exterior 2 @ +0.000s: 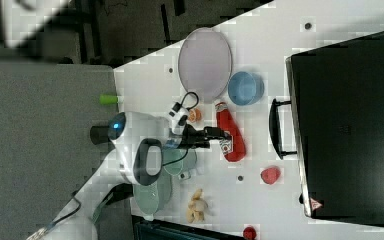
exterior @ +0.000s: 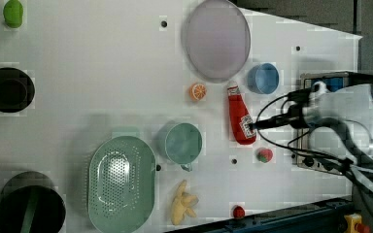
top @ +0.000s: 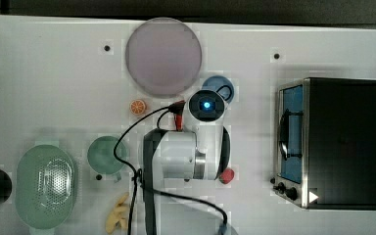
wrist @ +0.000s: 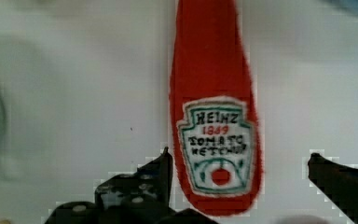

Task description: Pick ketchup from table and place on plate.

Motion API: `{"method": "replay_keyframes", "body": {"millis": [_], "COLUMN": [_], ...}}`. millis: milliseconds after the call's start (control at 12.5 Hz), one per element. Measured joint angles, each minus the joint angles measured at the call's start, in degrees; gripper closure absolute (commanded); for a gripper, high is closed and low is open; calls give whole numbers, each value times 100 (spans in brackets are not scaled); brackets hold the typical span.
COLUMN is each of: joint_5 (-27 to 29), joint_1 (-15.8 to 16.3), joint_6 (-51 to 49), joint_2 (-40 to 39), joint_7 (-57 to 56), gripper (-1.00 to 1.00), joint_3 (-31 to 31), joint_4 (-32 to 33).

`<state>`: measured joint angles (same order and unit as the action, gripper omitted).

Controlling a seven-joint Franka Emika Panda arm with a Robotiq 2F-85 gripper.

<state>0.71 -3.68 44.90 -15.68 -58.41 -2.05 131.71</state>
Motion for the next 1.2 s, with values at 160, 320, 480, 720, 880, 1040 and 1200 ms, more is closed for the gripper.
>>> {"method": "replay_keyframes", "body": {"millis": [160, 320, 480, 720, 880, 1040, 1200], "joint_5": [-3, 0, -1, -1, -8, 12, 13], "joint_1": [45, 84, 107, 110, 107, 138, 148], "joint_6": [260, 792, 1133, 1161, 1155, 1016, 383], "joint_2": [-429, -771, -1039, -1091, -1021, -972, -659], "joint_7": [-17, -17, -17, -28, -28, -28, -28], "gripper": [-100, -100, -92, -27, -27, -27, -27], "joint_3": [-22, -73, -109, -90, -94, -35, -5], "joint_4": [22, 67, 45, 112, 112, 112, 157]}}
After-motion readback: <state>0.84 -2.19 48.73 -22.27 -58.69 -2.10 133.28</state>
